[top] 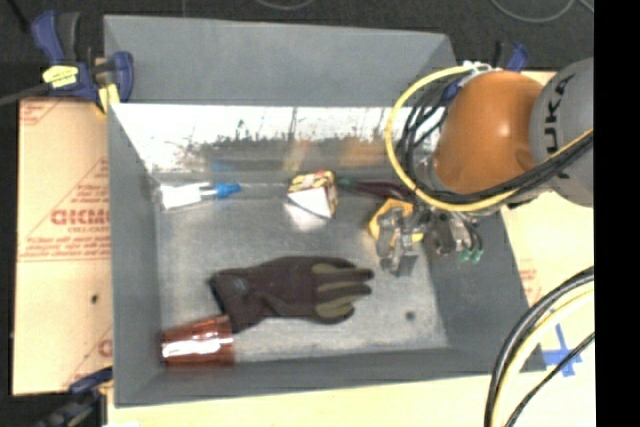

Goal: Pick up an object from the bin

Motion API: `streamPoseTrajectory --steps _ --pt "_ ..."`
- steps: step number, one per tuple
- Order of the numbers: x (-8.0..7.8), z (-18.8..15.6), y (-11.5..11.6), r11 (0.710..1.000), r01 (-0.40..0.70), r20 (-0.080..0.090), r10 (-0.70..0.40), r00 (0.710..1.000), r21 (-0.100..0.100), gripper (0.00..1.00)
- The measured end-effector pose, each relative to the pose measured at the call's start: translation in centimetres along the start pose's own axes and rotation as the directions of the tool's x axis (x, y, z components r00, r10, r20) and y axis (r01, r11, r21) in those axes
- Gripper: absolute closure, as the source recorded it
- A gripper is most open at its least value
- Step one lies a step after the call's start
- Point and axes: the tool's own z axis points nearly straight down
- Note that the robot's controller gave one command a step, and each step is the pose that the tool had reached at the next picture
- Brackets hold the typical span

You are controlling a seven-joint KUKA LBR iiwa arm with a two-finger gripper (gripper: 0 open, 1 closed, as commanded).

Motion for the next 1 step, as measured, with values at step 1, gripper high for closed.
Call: streamPoseTrajectory --steps 1 --pt "-0.12 -3.49 -0.01 1.0 0.007 0.004 -0.007 1.0 0.0 1.0"
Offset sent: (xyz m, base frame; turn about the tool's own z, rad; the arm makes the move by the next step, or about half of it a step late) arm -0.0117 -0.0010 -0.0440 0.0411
